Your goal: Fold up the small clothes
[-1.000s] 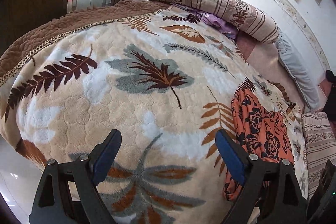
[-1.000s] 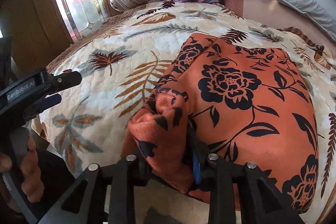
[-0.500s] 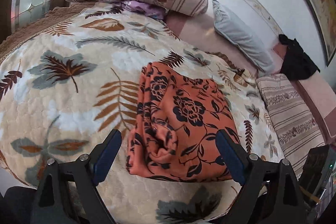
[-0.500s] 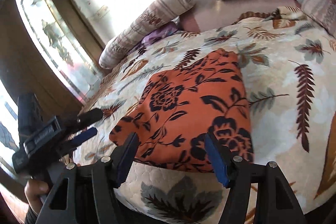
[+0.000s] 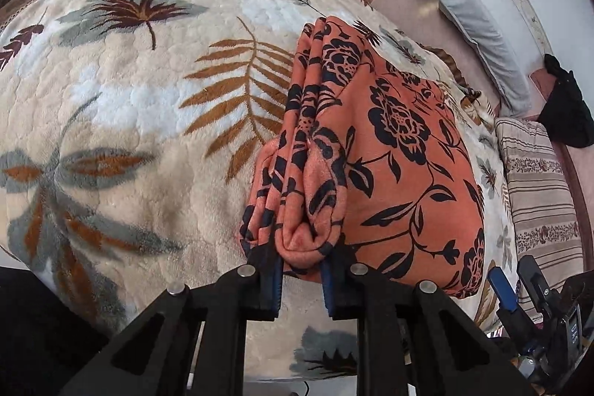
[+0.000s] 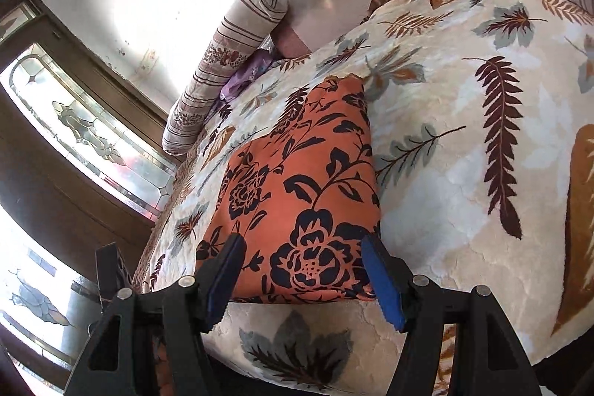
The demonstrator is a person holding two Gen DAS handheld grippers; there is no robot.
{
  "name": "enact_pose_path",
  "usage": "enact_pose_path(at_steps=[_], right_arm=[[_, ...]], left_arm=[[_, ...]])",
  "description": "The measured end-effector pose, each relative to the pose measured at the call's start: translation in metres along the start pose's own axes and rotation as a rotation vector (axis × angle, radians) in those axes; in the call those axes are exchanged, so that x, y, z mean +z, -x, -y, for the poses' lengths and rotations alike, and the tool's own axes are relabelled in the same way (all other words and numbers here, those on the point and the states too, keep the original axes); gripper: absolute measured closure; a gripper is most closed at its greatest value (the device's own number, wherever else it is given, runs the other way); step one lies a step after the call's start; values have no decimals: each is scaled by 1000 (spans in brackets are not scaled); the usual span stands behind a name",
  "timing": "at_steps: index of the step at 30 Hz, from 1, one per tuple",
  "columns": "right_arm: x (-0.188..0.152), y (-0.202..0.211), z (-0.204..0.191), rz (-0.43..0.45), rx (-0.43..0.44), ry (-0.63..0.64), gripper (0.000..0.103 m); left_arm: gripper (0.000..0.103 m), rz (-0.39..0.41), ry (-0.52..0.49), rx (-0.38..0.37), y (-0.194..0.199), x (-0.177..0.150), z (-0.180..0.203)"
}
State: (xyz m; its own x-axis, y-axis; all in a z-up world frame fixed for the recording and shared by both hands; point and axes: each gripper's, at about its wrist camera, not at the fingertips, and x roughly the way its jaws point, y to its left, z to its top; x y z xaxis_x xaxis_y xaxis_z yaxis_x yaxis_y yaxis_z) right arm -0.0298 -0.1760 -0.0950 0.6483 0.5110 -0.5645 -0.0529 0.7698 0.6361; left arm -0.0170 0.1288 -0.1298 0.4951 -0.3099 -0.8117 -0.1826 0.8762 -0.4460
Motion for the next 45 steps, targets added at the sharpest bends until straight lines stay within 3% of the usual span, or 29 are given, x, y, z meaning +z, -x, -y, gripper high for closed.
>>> enact_pose_path(at_steps=[4, 8, 12, 16, 19, 20, 22, 24, 25, 27, 29, 31, 33, 35, 37, 39, 41, 44, 45], right_arm=[[0, 0, 6, -17, 18, -40, 34], [0, 4, 11, -3, 25, -72, 31], [2, -3, 18, -41, 38, -132, 31], [15, -10, 23, -73, 50, -161, 31], [31, -22, 28, -131, 52, -166, 28], [35, -30, 32, -158, 59, -179, 27], [37, -50, 41, -217, 64, -217, 25], [27, -82, 44, -377, 87, -225, 31], [21, -90, 37, -413, 73, -164, 37], [13, -84, 7, -383, -79, 79, 62], [5, -75, -19, -347, -191, 256, 65], [-6, -78, -28, -345, -259, 350, 65], [-4, -80, -15, -361, -216, 281, 53], [9, -69, 6, -367, -99, 106, 40], [23, -51, 26, -308, -5, -31, 37], [39, -40, 47, -228, 21, -139, 19], [54, -50, 64, -210, 19, -218, 17], [67, -91, 76, -290, 97, -313, 17], [67, -105, 75, -328, 120, -313, 27]], left_arm=[[83, -3, -20, 44, 21, -2, 3], [73, 94, -107, 91, 59, -1, 24], [40, 192, -222, 88, 73, 21, 62], [37, 198, -318, 137, 44, 41, 85], [37, 89, -320, 325, -9, 43, 67], [35, 38, -298, 345, -24, 40, 53], [23, 91, -227, 267, -24, 34, 30], [23, 94, -220, 254, -22, 33, 24], [23, 96, -228, 257, -23, 33, 25], [23, 110, -254, 263, -24, 31, 25], [23, 120, -255, 253, -24, 30, 23], [21, 122, -253, 245, -25, 29, 22], [20, 124, -255, 240, -25, 31, 21], [20, 124, -255, 231, -24, 30, 20], [20, 128, -257, 226, -24, 30, 19], [20, 130, -258, 225, -24, 30, 19], [20, 131, -255, 224, -24, 30, 19], [20, 131, -255, 219, -24, 30, 18], [20, 131, -256, 217, -24, 30, 17]])
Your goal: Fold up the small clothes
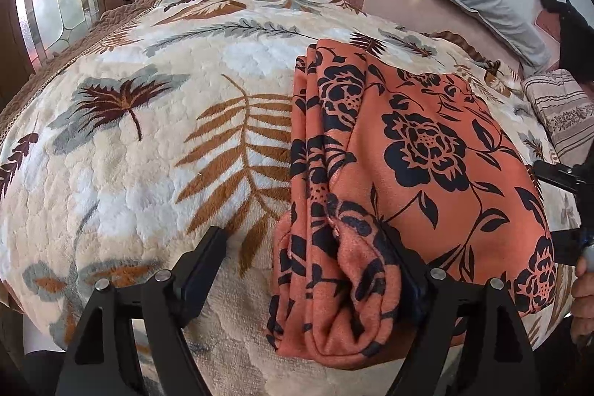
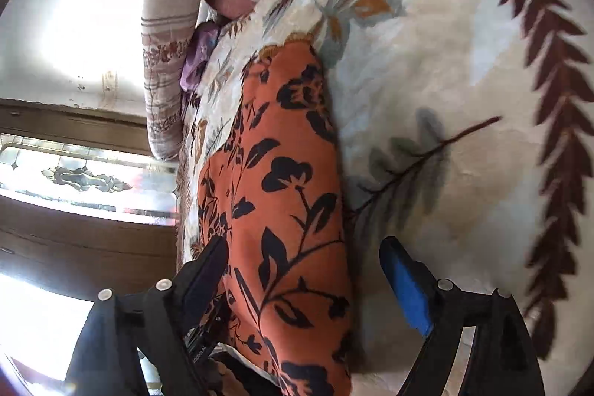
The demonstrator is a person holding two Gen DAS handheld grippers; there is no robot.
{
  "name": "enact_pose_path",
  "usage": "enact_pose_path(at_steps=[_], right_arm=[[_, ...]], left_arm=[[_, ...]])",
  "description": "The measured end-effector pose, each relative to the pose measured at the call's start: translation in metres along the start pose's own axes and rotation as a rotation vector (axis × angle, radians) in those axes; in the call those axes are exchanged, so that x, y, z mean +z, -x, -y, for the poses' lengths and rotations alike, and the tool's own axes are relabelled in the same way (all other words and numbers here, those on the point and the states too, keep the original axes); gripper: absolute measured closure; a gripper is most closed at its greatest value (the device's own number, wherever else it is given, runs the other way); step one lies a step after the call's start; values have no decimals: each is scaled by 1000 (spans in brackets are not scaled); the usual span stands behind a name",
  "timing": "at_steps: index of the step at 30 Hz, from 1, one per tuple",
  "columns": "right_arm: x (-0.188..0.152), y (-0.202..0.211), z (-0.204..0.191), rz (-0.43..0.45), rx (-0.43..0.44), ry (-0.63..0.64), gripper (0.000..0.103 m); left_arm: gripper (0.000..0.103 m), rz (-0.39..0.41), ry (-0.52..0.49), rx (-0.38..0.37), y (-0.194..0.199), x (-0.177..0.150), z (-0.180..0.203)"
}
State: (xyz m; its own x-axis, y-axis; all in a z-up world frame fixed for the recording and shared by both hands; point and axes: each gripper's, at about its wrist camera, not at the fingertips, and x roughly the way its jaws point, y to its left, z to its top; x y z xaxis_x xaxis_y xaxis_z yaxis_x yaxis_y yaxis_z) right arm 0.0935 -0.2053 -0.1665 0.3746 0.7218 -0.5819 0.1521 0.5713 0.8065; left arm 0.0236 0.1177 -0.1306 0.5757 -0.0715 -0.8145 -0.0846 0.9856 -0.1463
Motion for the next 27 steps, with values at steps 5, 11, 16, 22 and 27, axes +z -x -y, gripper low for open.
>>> enact_pose_path(at_steps=[5, 11, 16, 22, 27], right_arm=[[-26, -19, -60, 51, -365, 401, 59], [-25, -14, -70, 85, -381, 396, 46], [21, -9, -44, 106, -180, 151, 20], [29, -52, -74, 39, -331, 314, 55], [3, -62, -114, 101, -568, 566, 52]], left_arm=[[19, 2, -4, -8, -1, 0, -2], [19, 2, 0, -21, -1, 0, -3], [19, 0, -1, -28, -1, 0, -3], [19, 1, -1, -33, -1, 1, -3], [19, 2, -1, -28, -1, 0, -3]])
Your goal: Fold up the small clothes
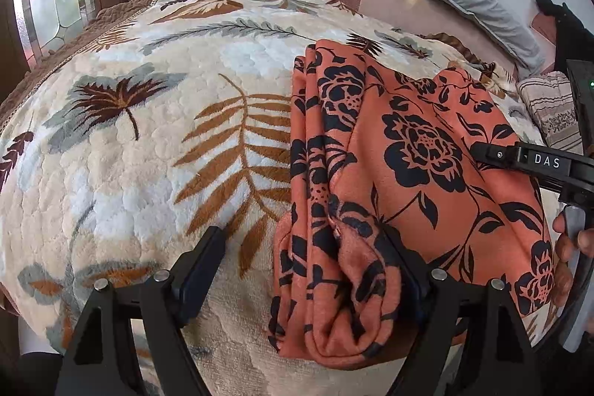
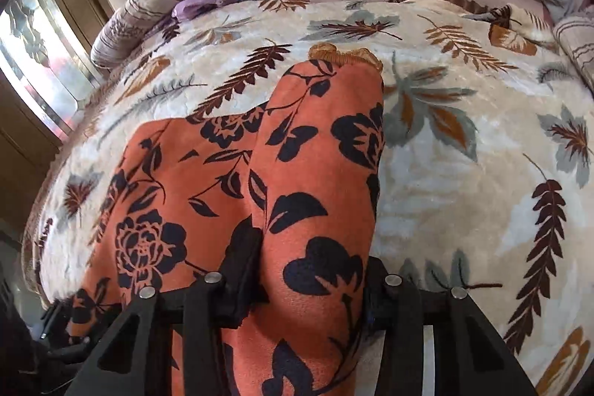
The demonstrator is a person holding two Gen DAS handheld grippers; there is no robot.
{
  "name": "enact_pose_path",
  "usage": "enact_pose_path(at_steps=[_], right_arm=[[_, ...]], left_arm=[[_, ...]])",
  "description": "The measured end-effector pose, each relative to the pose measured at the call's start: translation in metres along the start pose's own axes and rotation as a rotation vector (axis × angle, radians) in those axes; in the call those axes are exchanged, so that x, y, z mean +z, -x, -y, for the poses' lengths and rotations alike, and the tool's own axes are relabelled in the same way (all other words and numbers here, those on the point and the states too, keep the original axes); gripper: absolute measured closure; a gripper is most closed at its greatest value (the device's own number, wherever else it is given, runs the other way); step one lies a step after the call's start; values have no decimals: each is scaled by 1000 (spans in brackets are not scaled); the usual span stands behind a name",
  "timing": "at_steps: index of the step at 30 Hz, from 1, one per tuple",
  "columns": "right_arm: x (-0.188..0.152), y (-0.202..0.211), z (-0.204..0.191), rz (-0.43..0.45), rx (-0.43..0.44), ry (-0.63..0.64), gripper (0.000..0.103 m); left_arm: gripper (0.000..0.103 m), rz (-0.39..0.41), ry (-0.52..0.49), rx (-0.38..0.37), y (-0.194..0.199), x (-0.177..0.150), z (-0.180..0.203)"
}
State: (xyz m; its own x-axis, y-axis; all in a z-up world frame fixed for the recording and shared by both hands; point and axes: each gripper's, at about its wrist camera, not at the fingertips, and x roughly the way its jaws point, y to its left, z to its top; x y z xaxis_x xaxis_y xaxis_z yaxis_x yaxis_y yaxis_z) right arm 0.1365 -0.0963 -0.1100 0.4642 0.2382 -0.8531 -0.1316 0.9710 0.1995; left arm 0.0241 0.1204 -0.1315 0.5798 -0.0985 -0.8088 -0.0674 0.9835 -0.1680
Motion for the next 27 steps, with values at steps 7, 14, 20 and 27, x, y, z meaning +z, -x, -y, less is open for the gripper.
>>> enact_pose_path(at_steps=[7, 14, 20, 27], right_arm=[[-22, 55, 14, 114, 18, -76, 47], [-62, 73, -7, 84, 285, -87, 30], [-76, 49, 5, 14, 363, -160, 30], [-77, 46, 1, 15, 366, -124, 30]], left_arm=[[19, 5, 3, 5, 2, -2, 1], [19, 9, 3, 9, 4, -3, 1], [22, 22, 94, -79, 44, -3, -10], [30, -76, 85, -48, 25, -19, -18]])
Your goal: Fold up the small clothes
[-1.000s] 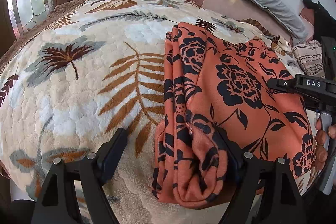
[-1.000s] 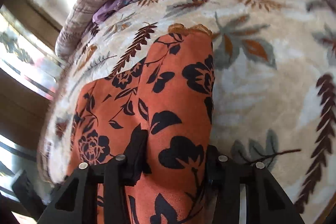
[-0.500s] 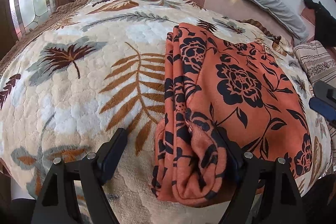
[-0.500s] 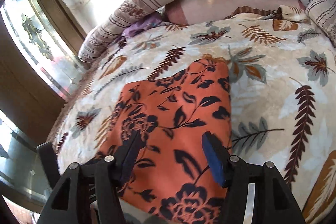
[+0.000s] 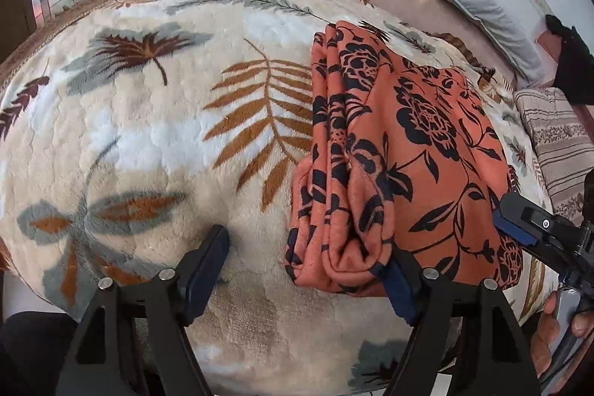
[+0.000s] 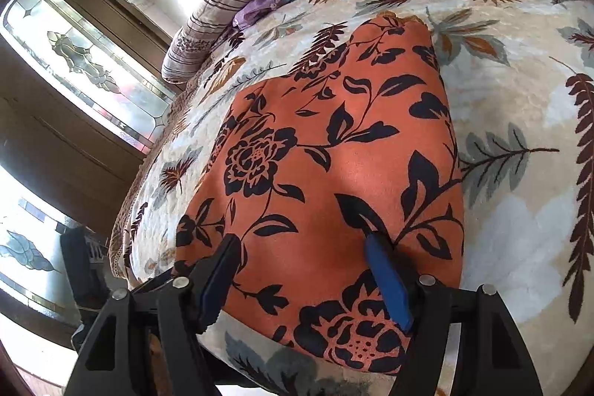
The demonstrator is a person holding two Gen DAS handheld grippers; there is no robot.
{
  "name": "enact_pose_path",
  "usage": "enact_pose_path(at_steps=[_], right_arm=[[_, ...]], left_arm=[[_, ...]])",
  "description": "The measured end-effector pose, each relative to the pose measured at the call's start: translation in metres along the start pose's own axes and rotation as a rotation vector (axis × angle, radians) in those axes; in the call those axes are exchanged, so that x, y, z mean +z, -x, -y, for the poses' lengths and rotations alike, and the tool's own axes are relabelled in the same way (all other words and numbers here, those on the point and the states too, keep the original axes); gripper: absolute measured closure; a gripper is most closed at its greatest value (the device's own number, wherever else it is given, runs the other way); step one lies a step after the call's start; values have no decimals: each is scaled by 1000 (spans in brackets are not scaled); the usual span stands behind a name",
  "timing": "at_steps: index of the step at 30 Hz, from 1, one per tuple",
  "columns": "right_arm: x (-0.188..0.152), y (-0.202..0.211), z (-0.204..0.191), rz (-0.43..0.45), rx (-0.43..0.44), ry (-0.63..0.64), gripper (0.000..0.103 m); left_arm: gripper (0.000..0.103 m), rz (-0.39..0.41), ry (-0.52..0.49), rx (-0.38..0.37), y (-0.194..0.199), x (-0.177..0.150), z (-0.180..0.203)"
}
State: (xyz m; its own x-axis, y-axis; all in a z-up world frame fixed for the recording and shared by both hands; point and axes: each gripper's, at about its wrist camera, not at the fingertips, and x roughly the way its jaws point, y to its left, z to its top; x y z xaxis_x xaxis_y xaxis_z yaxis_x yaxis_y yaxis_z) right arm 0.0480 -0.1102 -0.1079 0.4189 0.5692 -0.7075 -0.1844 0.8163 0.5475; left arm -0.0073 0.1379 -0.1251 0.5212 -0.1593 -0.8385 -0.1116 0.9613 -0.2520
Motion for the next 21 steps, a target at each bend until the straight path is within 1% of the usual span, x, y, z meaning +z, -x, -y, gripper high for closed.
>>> enact_pose_path(at_steps=[1, 4, 8, 12, 13, 15, 17, 18, 19, 20, 21], right_arm=[[0, 1, 2, 1, 5, -8, 30], [0, 2, 6, -1, 16, -32, 30], [0, 2, 4, -7, 4, -15, 30], [-2, 3, 5, -3, 11, -4, 30], [-1, 2, 5, -5, 13, -2, 30], [0, 2, 5, -14, 16, 4, 29], [1, 2, 4, -22, 21, 11, 29], [1, 2, 4, -24, 23, 16, 29], [1, 2, 4, -26, 25, 21, 29], [0, 2, 5, -25, 28, 26, 29], [0, 3, 5, -24, 30, 30, 29]], left_arm=[[34, -1, -12, -3, 1, -1, 2], [34, 8, -9, -15, -1, -5, 0], [34, 6, 5, -32, 0, -6, -4], [34, 7, 37, -47, 6, -2, -5], [34, 17, 44, -58, 12, -1, -5], [34, 75, 57, -89, 26, 7, -2], [34, 111, 46, -108, 33, 17, 2], [34, 107, 33, -91, 30, 22, 4], [34, 84, 27, -65, 22, 25, 4], [37, 23, 37, -48, 8, 25, 0], [52, -51, 66, -66, -8, 22, -6]])
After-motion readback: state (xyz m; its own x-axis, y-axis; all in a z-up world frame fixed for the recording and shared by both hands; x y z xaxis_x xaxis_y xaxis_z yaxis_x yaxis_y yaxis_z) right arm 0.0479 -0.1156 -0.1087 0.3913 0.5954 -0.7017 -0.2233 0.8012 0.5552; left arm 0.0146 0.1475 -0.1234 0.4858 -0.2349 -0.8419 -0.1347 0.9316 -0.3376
